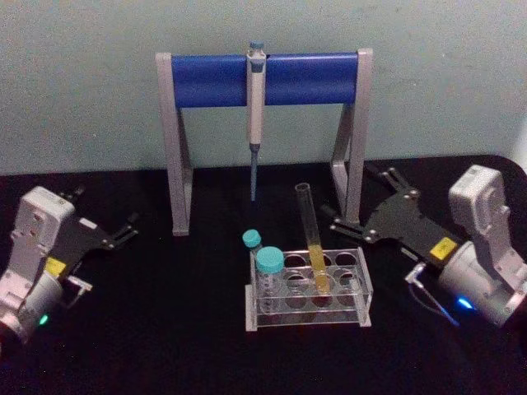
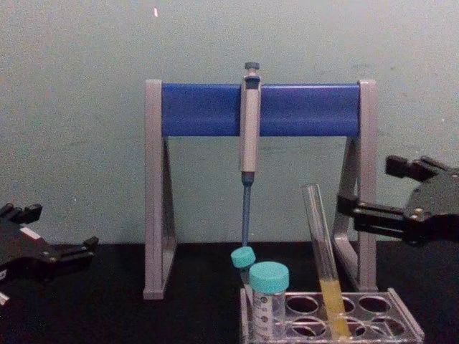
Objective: Pick up the test tube from the test tube rack, shake it, then place it back into the test tube rack.
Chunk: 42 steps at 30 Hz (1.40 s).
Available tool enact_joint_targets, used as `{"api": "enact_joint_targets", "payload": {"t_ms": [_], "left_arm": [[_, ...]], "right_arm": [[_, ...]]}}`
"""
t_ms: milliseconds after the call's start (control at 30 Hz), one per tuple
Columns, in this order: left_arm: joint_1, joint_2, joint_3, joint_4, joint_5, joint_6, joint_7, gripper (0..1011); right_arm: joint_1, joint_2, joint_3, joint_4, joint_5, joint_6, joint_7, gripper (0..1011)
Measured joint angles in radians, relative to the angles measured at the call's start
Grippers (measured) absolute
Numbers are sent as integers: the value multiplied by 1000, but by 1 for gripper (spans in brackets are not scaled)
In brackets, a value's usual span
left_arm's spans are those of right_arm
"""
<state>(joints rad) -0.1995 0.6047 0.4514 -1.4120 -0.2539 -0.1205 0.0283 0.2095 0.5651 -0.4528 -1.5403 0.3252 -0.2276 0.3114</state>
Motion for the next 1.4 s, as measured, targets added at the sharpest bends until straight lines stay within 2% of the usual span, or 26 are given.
{"api": "enact_joint_targets", "payload": {"t_ms": [200, 400, 700, 833, 1400], "left_arm": [[0, 0, 0, 0, 0, 0, 0, 1001], [0, 0, 0, 0, 0, 0, 0, 1001], [0, 0, 0, 0, 0, 0, 0, 1001], [0, 0, 0, 0, 0, 0, 0, 1001], [0, 0, 0, 0, 0, 0, 0, 1001]], "right_arm": [[38, -37, -14, 43, 32, 23, 71, 1000], [60, -62, -18, 71, 58, 60, 117, 1000], [96, -104, -22, 113, 92, 189, 162, 1000], [103, -115, -18, 128, 97, 221, 172, 1000], [106, -127, -5, 139, 89, 240, 184, 1000]]}}
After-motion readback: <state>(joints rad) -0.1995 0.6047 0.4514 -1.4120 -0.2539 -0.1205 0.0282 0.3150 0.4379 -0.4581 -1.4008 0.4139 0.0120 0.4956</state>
